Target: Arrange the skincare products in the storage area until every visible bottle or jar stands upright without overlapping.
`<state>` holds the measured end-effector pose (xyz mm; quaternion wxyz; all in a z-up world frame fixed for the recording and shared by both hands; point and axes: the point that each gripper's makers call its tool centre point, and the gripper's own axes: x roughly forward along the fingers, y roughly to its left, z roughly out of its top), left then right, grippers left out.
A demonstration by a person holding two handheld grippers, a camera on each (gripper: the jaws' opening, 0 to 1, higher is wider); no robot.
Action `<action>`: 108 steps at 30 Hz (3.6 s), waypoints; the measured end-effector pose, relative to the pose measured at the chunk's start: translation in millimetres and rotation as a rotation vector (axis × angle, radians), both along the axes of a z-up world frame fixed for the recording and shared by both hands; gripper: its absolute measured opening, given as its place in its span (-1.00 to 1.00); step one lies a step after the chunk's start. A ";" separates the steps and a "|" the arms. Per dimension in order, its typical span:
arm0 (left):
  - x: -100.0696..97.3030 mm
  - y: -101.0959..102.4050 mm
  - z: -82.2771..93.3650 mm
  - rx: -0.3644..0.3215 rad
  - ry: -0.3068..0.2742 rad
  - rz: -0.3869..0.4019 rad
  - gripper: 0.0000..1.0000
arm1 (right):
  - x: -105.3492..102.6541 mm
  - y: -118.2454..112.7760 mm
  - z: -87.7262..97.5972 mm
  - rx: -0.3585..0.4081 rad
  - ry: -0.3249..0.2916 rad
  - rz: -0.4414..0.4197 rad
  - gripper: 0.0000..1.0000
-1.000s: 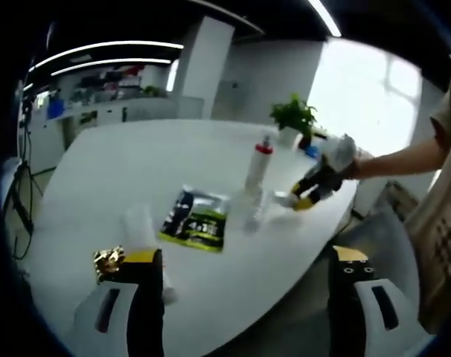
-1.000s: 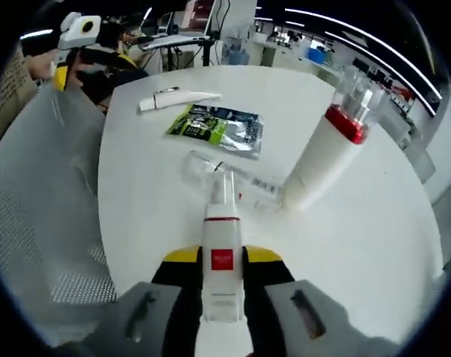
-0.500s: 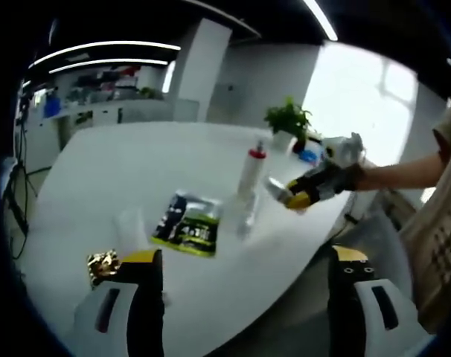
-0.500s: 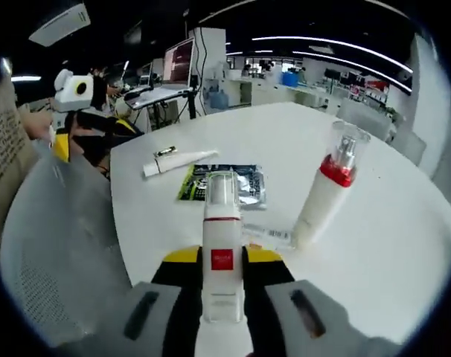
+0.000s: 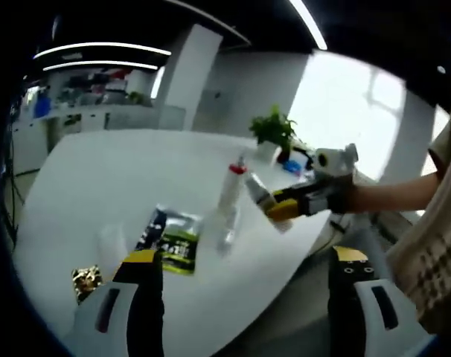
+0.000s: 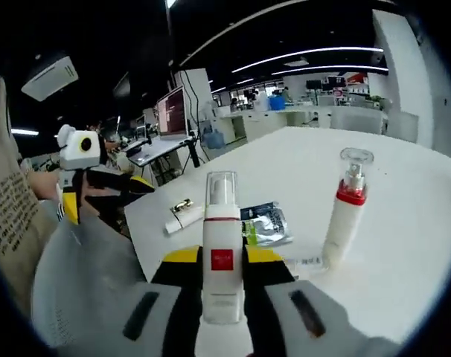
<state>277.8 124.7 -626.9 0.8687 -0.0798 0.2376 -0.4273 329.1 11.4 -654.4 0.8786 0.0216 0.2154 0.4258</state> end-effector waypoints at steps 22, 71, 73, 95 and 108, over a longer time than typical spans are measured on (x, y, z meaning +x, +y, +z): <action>22.6 -52.8 61.5 -0.161 -0.017 -0.135 0.70 | -1.1 19.1 60.6 0.253 -0.036 -0.110 -0.61; 65.9 -108.4 62.8 -0.179 0.021 0.002 -0.64 | 4.1 10.1 71.4 -0.146 -0.323 -0.222 -0.60; 62.0 -113.8 58.4 -0.163 0.017 -0.034 -0.65 | 1.2 5.2 65.7 -0.149 -0.309 -0.229 -0.60; 46.2 -189.0 15.0 0.085 -0.221 -0.475 -0.69 | 1.7 -51.0 3.4 -0.204 -0.174 -0.167 -0.52; 77.4 -214.2 -26.2 0.167 -0.289 -0.492 -0.69 | 38.3 -80.9 -38.6 -0.347 -0.190 -0.259 -0.55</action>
